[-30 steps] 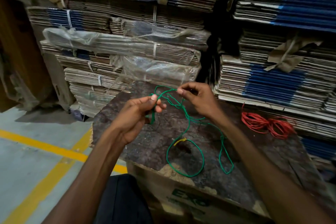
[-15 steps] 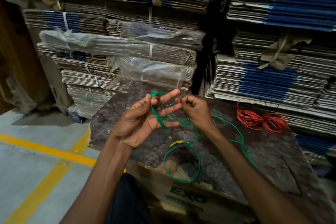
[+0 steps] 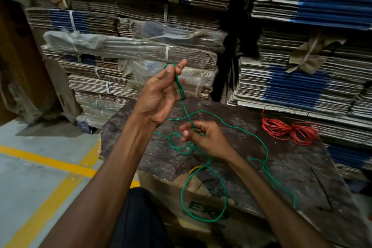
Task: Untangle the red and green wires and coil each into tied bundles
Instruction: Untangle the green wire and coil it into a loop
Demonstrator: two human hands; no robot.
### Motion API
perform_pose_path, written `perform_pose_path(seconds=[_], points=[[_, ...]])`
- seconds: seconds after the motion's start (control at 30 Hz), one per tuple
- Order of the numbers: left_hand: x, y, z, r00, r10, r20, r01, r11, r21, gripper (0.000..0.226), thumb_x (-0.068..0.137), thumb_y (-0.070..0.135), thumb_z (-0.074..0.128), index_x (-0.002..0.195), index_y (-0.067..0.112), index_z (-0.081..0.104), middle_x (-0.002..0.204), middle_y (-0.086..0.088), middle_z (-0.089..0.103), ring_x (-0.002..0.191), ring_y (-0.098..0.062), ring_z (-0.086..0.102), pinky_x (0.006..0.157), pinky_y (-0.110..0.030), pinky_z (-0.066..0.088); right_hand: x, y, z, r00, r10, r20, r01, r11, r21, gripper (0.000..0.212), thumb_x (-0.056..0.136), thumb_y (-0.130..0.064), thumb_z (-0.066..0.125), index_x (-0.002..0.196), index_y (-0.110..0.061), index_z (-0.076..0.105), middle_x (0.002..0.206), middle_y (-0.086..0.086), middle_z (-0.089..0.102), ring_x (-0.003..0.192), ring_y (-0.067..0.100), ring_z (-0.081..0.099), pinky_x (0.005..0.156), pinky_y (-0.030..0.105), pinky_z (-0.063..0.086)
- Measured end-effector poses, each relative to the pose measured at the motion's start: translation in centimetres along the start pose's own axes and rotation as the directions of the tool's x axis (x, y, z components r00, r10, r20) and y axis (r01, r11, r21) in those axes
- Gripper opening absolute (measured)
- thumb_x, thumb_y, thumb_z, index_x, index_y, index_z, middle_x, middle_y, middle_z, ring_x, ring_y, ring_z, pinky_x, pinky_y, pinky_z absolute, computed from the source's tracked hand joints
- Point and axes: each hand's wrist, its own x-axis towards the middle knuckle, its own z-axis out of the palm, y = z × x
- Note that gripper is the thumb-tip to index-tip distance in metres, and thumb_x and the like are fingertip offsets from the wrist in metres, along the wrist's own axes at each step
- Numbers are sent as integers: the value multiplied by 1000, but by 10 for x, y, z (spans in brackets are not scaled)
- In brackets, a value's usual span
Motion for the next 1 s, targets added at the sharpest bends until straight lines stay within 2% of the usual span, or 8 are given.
perform_pose_path(seconds=[0.17,0.3,0.6,0.67,0.73,0.8,0.9,1.0], points=[[10,3,-3,978,209,-10,-185,887,423,22,92,14,55,75,16,70,120,2,67,133,-2,43,71,-12,39,-2,-1,-10,997,67,-23,-68,997,-49,20,92,4,58,108,-3,66,93,6,71,74,-3,61,74,18,48],[13,-14,-28,979,164,122,-196,581,790,16,88,21,59,82,16,73,112,7,67,132,7,36,120,-47,14,1,-17,-18,991,63,-122,-51,993,102,10,91,6,59,97,1,65,67,-5,70,56,0,59,58,15,49],[11,-24,-61,964,-13,264,-263,28,964,26,85,30,54,69,16,68,79,-3,72,115,-21,62,114,-47,-22,-5,-33,-37,997,78,3,-78,997,14,23,78,0,76,94,-15,69,69,5,60,63,16,48,56,21,39],[8,-21,-72,972,-65,224,-223,31,974,35,87,40,51,65,15,64,66,-1,63,90,-27,67,120,-48,-2,-4,-33,-47,996,59,-73,-58,998,21,19,78,1,76,89,-13,70,66,4,62,57,10,49,55,16,39],[-1,-19,-76,969,-125,215,-198,130,971,38,92,38,53,62,16,59,58,1,51,68,-19,60,93,-38,42,0,-35,-56,989,26,-142,-24,1000,17,15,78,3,75,86,-9,70,59,0,61,49,1,45,50,11,35],[-11,-17,-74,964,-186,188,-132,277,952,34,94,33,56,67,15,66,58,-8,50,58,-11,45,61,-30,35,9,-38,-59,978,-11,-206,13,1000,6,14,79,5,74,84,-7,70,54,-8,60,45,-3,43,47,9,34],[-20,-16,-68,958,-224,179,-90,358,930,35,93,36,56,72,13,72,68,-21,60,61,-17,45,56,-33,32,27,-42,-54,953,-60,-297,59,998,-12,11,79,5,74,86,-2,70,51,-11,59,46,-4,44,47,9,35],[-17,-15,-68,987,-123,99,-46,376,925,35,92,32,56,64,12,65,56,1,61,57,-7,49,56,-27,36,46,-45,-52,935,-111,-336,109,994,-24,12,81,5,71,91,-2,70,56,-14,65,53,-6,52,54,8,42]])
